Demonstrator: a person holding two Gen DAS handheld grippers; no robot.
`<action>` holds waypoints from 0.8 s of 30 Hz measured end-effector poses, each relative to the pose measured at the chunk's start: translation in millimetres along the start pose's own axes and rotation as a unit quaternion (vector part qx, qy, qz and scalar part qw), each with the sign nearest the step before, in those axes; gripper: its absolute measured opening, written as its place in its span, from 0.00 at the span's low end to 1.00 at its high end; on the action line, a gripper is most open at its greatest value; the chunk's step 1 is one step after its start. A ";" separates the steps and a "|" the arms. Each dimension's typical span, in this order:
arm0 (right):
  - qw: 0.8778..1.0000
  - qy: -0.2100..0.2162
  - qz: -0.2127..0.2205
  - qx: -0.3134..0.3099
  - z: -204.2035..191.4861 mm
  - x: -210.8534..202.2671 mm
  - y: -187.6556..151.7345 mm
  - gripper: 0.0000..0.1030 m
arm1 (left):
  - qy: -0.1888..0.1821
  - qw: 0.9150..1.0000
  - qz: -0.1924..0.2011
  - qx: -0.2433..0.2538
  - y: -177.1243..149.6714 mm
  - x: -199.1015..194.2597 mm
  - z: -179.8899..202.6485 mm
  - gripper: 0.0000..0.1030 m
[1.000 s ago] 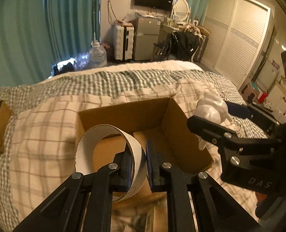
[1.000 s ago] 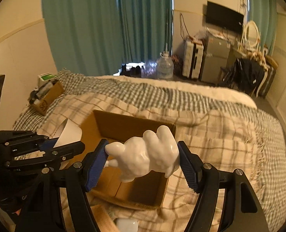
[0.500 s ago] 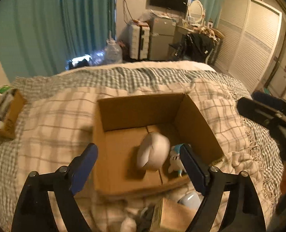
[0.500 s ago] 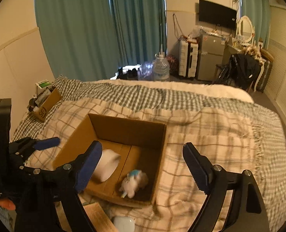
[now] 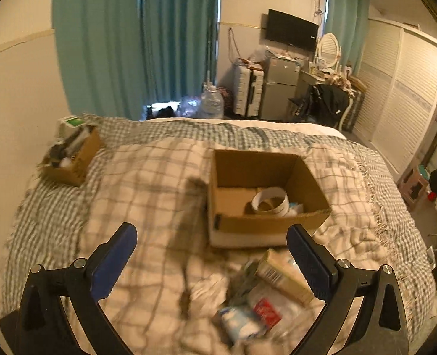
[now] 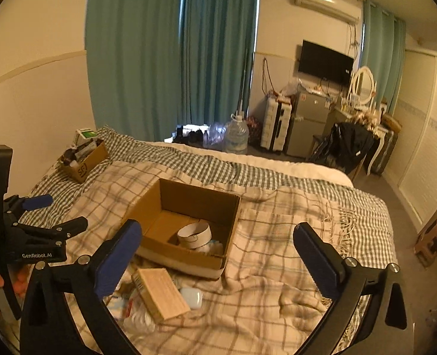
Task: Organize objects
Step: 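Grasp the white tissue with the left gripper while the right gripper grasps the medicine box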
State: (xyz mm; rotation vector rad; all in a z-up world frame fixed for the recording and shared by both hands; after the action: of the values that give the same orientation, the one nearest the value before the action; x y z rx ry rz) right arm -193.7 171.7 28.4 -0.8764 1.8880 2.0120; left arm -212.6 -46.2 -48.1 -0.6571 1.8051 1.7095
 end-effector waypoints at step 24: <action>0.980 0.001 -0.188 -0.064 -96.3 159.4 -174.1 0.99 | 0.088 0.992 -0.082 -0.044 -144.5 59.7 -54.9 1.00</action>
State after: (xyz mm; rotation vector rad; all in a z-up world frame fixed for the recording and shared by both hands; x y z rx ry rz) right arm -197.6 66.7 -203.8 -1.1683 1.4692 1.9081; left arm -159.7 -108.8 -192.1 -0.9930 1.7445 1.6723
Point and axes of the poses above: each gripper's, at about its wrist camera, not at the fingertips, and x roughly the way its jaws point, z to its right, y to its top, the point moved 10 cm from there along x, roughly the way its jaws point, and after that the axes turned 4 degrees about x, right-handed, at the moved point
